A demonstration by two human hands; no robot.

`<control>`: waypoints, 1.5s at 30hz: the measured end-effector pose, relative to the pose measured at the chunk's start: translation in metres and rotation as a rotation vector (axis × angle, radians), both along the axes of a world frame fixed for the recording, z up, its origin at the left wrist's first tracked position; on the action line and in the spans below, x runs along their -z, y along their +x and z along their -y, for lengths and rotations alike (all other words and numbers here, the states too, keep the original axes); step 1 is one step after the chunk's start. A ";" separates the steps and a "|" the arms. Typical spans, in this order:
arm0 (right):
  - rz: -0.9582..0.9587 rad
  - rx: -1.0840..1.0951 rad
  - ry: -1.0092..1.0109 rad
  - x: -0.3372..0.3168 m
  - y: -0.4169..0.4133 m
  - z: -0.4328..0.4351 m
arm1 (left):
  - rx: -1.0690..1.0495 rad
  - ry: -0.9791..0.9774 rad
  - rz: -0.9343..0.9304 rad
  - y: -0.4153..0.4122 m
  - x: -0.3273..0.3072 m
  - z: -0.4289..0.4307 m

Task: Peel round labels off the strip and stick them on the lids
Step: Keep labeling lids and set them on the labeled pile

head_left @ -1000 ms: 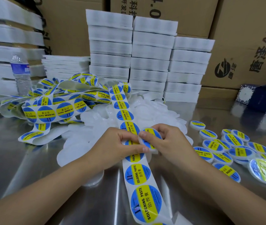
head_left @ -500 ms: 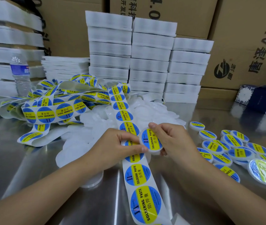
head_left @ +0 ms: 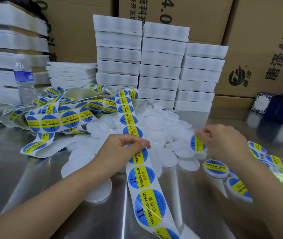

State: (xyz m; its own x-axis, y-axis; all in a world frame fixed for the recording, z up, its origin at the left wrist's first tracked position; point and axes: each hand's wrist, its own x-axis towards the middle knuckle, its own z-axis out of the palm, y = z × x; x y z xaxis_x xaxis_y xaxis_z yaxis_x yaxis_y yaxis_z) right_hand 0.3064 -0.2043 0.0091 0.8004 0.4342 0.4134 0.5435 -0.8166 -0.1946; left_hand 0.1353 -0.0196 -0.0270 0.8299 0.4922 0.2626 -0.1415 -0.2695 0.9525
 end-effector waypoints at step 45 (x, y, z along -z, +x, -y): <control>-1.109 -0.980 0.282 -0.006 -0.073 -0.012 | -0.421 -0.471 0.134 0.003 -0.007 -0.035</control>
